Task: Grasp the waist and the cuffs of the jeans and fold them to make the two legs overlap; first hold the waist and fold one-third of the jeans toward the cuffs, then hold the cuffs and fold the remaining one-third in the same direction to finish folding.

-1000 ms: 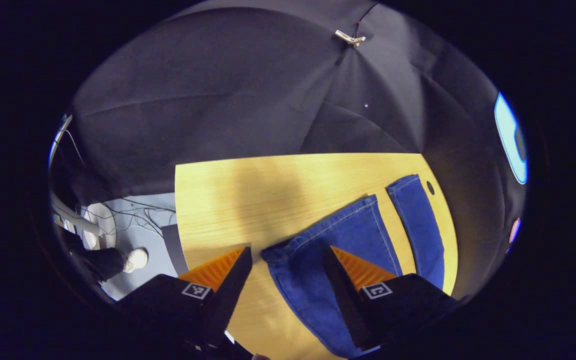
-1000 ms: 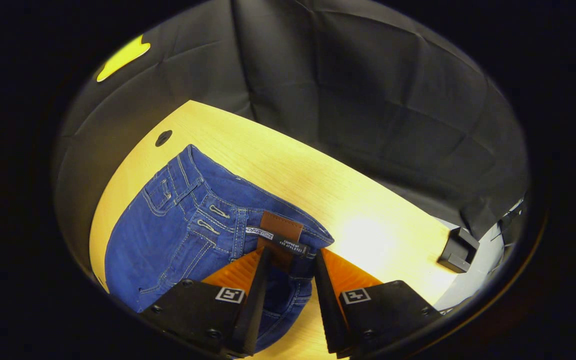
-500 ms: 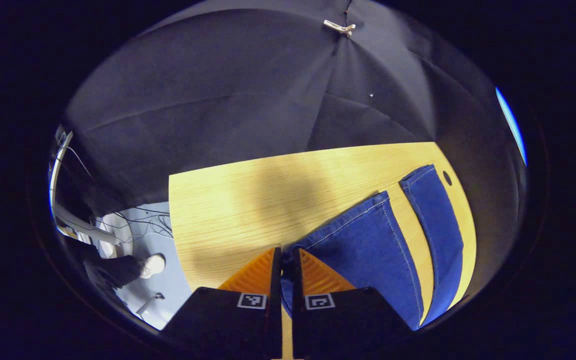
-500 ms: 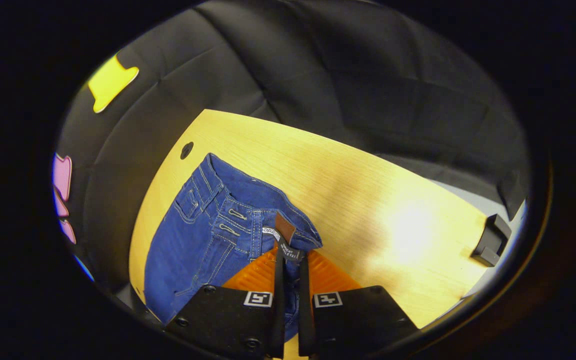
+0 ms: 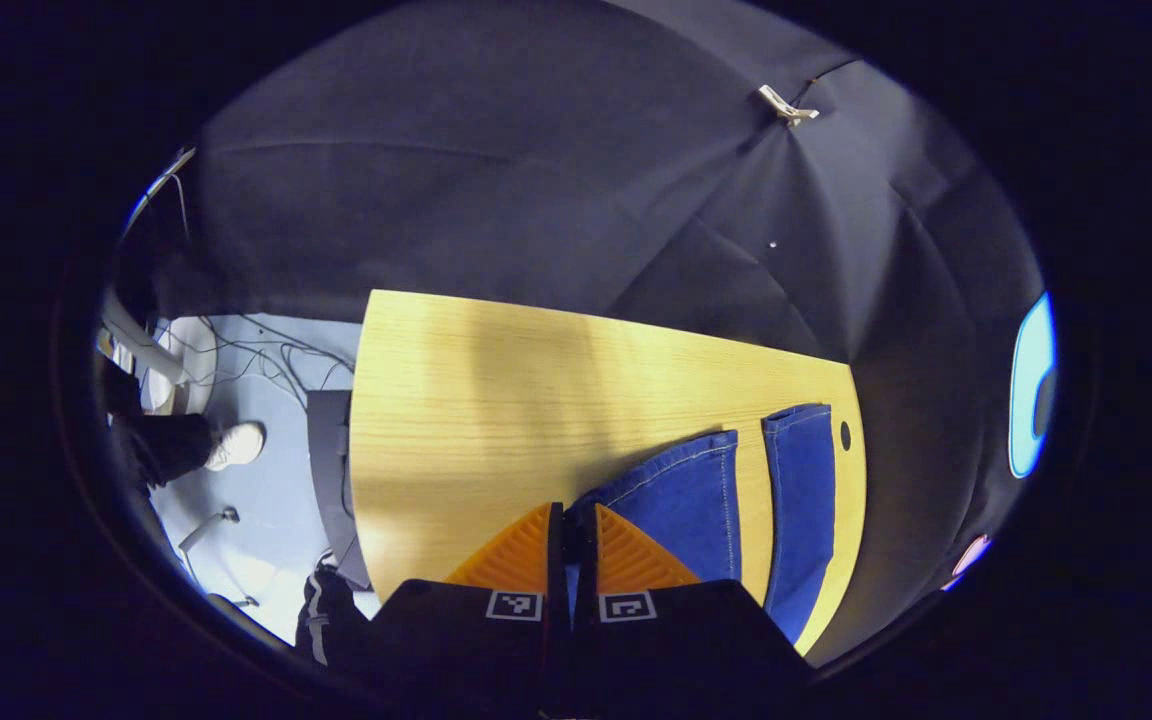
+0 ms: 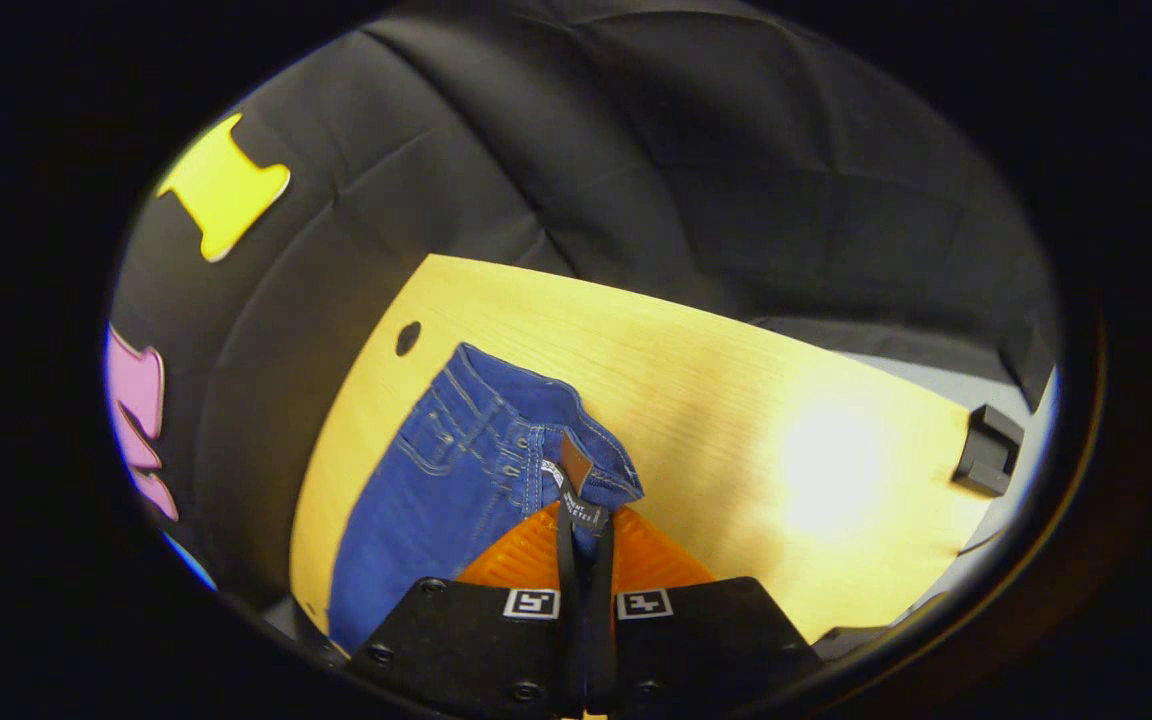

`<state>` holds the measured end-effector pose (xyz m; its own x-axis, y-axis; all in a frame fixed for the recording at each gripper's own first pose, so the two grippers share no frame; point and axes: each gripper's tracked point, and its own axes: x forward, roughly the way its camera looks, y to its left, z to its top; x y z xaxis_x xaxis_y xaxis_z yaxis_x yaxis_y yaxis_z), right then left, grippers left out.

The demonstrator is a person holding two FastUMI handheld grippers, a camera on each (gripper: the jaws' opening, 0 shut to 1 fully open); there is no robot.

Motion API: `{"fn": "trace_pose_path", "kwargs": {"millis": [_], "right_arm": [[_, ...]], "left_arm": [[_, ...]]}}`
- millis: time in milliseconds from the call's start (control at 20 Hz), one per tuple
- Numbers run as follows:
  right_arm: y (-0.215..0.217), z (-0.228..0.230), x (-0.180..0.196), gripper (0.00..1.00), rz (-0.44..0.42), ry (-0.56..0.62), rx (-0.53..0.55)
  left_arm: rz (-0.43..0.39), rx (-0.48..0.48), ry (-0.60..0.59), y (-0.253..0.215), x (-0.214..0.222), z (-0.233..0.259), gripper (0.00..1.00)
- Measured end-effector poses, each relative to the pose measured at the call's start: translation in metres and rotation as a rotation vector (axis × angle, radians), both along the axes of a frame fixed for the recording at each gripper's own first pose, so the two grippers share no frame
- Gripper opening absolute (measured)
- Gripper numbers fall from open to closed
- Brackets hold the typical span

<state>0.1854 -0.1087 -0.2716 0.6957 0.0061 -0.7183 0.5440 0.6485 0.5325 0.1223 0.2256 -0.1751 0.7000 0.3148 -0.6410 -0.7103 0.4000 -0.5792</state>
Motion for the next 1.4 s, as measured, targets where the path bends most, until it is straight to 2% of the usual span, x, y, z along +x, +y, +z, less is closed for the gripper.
{"fn": "trace_pose_path", "kwargs": {"millis": [200, 600, 800, 900, 1000, 1100, 1200, 1300, 1400], "right_arm": [[0.026, 0.034, 0.014, 0.06, 0.028, -0.018, 0.021], [0.100, 0.103, 0.093, 0.06, 0.072, -0.100, 0.097], [0.121, 0.122, 0.130, 0.06, 0.057, -0.116, 0.114], [0.131, 0.135, 0.149, 0.06, 0.018, -0.133, 0.158], [0.140, 0.146, 0.165, 0.06, -0.030, -0.140, 0.223], [0.138, 0.148, 0.182, 0.05, -0.100, -0.133, 0.224], [0.155, 0.155, 0.214, 0.05, -0.140, -0.141, 0.247], [0.179, 0.161, 0.245, 0.05, -0.139, -0.144, 0.268], [0.197, 0.165, 0.274, 0.06, -0.108, -0.157, 0.246]], "left_arm": [[-0.046, 0.016, -0.044, -0.025, 0.027, 0.054, 0.06], [-0.152, 0.058, -0.133, -0.074, 0.103, 0.126, 0.06], [-0.152, 0.044, -0.168, -0.081, 0.142, 0.151, 0.06], [-0.127, 0.024, -0.184, -0.083, 0.155, 0.161, 0.06], [-0.088, -0.031, -0.204, -0.084, 0.166, 0.171, 0.06], [-0.015, -0.121, -0.220, -0.084, 0.175, 0.174, 0.06], [0.022, -0.205, -0.224, -0.081, 0.191, 0.177, 0.06], [-0.003, -0.169, -0.203, -0.077, 0.218, 0.181, 0.06], [-0.064, -0.109, -0.191, -0.082, 0.258, 0.195, 0.06]]}}
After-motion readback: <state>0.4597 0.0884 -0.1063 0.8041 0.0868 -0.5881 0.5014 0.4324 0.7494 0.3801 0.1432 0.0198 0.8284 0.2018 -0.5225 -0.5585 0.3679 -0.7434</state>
